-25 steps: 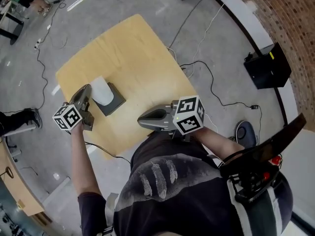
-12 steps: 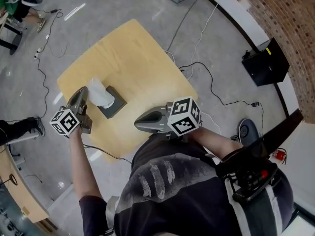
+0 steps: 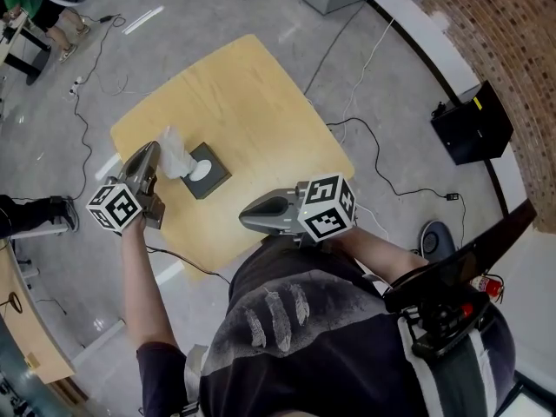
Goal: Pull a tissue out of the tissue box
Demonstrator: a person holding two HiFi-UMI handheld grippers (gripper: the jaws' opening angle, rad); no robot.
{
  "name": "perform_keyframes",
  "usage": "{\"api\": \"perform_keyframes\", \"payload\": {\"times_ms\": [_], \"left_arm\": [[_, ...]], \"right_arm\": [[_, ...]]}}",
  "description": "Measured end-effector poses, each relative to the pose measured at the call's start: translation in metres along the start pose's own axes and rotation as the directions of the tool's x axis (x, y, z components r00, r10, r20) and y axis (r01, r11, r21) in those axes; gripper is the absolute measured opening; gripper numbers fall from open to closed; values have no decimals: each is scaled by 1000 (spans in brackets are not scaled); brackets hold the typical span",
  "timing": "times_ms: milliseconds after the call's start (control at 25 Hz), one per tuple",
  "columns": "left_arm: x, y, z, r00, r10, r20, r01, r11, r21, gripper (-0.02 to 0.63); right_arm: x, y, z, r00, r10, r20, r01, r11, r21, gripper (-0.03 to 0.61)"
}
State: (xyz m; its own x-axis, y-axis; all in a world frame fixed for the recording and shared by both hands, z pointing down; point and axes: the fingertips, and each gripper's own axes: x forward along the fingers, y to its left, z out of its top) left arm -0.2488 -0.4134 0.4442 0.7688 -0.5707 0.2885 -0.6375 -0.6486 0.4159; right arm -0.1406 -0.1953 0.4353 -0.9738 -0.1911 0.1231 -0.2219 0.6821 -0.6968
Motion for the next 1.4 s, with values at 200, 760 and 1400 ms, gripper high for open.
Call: {"api": "perform_keyframes", "payload": {"times_ms": [200,760,1400], "left_arm": [[-13,-10,4,1000,-11,22,11,1000,7,3],[-21,-70,-8,997,-64,49,61,997,48,3],[-13,-111,-4,996,54,66,-57,997,49,3]], "right_arm": [[4,12,-7,1000,0,-2,0,1000,-18,-3],[-27,32,-39,999,-21,32,21,1000,-1,-3],[-79,27,-26,996,93,4,-93,994,-50,-2]]}}
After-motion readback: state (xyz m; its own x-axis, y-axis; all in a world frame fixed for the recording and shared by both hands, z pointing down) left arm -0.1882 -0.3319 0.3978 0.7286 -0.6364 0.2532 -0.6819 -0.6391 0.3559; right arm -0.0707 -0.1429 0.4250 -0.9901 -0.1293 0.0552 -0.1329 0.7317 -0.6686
